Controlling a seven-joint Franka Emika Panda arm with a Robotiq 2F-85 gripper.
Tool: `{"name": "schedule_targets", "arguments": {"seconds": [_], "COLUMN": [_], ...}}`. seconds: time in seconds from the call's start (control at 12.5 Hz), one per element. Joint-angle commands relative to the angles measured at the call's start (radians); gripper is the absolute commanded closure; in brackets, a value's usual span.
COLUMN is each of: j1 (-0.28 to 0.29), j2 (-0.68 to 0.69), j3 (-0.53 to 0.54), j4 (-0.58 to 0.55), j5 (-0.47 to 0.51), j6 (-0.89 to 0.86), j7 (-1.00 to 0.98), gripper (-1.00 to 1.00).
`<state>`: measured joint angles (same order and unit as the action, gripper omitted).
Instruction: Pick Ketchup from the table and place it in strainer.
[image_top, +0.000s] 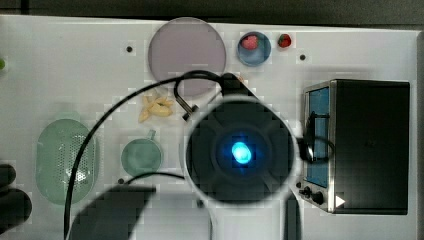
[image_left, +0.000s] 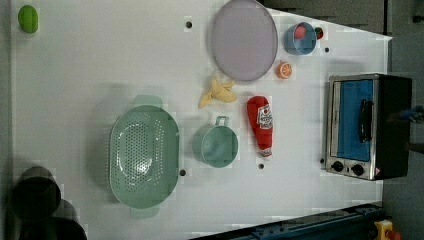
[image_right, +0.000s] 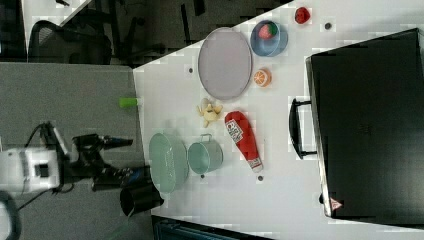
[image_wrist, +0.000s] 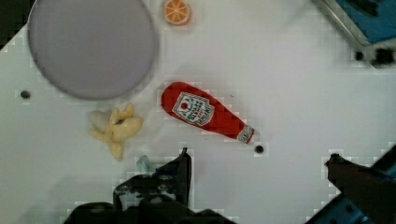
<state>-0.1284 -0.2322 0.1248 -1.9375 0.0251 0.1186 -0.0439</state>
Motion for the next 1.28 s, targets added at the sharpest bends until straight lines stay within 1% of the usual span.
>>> {"name": "schedule_targets", "arguments": {"seconds": [0.08, 0.56, 0.8, 1.28], "j1": [0.002, 0.003, 0.005, 0.008], "j2": [0.139, 0.277, 0.334, 0.488], "j3": [0.029, 0.05, 0.051, 0.052], "j4": [-0.104, -0.235, -0.314, -0.404], "j5": [0.004, 0.004, 0.003, 0.003], "j6": [0.081, 0.415, 0.586, 0.834], "j7": [-0.183, -0.706, -0.897, -0.915], "gripper": [-1.0, -1.0, -1.0, -1.0]}}
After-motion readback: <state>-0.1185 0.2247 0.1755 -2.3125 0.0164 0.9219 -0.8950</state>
